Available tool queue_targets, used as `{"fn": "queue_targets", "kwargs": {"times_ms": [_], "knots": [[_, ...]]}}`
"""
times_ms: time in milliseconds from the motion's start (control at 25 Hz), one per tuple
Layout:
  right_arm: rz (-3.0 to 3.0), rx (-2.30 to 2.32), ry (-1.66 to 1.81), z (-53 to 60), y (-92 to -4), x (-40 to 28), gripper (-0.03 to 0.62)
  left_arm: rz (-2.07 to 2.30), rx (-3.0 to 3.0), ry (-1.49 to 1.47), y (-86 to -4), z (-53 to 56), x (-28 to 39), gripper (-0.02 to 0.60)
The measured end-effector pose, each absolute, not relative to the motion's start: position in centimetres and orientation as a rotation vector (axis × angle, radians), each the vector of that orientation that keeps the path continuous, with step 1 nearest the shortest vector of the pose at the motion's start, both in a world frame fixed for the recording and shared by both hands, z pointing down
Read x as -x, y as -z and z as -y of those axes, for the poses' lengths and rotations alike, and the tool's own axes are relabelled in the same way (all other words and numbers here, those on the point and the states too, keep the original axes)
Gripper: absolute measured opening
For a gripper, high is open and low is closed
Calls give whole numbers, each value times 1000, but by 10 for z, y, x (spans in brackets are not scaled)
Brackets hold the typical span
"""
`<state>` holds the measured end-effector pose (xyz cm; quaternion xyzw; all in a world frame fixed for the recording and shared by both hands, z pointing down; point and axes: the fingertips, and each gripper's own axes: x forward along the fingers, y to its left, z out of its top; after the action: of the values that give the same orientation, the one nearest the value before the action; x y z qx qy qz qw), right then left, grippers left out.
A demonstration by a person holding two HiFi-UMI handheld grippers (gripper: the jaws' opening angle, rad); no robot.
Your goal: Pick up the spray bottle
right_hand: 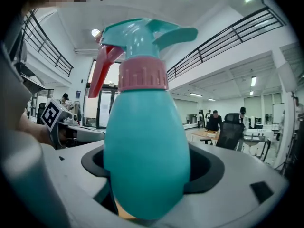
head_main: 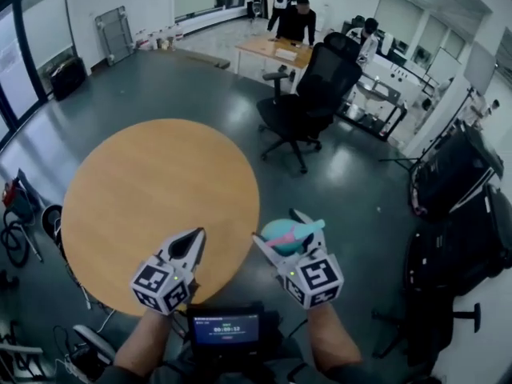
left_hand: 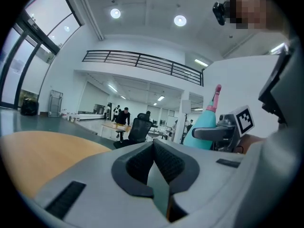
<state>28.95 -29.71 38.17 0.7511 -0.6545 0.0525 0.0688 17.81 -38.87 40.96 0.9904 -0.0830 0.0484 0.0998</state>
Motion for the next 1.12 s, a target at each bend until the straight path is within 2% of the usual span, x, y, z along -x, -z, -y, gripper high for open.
{"fn": "queue_targets", "kwargs": {"times_ms": [600,1120], "knots": [[1641,-2562,-109,144,-364,-370,426,-188,-2990,-168,-391,275,-298,-5],[1342,-2786,-152,41,-365,-406,426,-486,-2963,-182,-384,201,-364,-5]]}}
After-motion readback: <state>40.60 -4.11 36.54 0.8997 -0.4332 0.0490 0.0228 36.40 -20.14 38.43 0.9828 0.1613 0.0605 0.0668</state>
